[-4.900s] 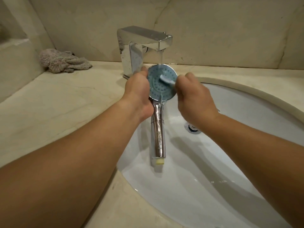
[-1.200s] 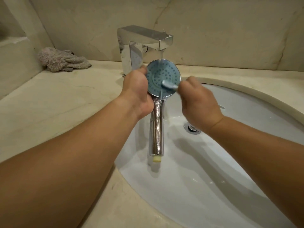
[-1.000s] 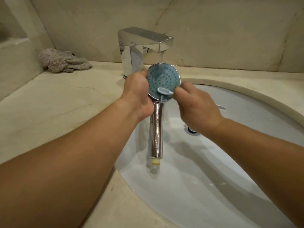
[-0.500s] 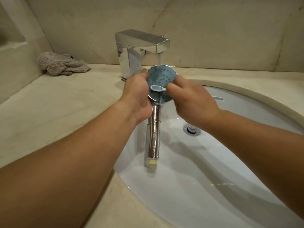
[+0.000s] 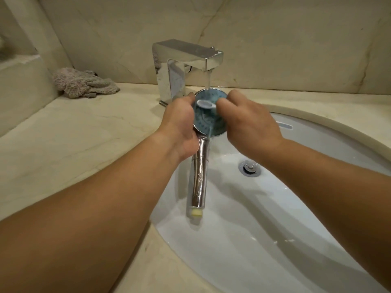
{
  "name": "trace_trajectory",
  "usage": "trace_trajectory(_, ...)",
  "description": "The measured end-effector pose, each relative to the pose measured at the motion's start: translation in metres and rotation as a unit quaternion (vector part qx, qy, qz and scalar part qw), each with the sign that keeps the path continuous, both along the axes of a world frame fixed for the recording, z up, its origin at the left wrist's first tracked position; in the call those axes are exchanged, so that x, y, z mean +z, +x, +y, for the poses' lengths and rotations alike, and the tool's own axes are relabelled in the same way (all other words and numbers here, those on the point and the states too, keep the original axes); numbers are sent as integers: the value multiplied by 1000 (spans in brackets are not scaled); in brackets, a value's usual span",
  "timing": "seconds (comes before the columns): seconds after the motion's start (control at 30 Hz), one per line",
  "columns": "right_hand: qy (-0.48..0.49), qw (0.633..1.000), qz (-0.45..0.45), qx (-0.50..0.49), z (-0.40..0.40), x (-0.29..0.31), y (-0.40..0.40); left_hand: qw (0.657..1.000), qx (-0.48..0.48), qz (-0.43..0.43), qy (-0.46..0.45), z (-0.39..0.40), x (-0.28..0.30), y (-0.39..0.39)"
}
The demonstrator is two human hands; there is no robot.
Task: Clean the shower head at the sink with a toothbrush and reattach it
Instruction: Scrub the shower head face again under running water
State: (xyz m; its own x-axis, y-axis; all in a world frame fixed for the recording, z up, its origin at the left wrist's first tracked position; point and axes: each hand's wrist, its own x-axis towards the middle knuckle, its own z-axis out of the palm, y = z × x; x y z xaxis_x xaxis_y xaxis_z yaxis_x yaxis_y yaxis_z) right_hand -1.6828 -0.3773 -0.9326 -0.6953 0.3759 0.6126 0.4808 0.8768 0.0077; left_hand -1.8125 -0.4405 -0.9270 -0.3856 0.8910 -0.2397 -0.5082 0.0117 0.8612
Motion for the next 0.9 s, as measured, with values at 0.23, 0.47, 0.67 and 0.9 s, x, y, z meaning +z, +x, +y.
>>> trace_trajectory(0.23,36,998,-14,43,0,-7,1,1000,-10,-20,4,1,0,0)
trace_trajectory(0.47,61,994,-57,65,3,-5,2,1000,-9,-20,-3,-2,2,2)
trace_trajectory(0.67,42,997,-20,62,10,-1,7,1000,-9,-4,-5,-4,5,4)
trace_trajectory(0.9,47,998,-14,42,19,-9,20,1000,23,9,-9,-3,7,3)
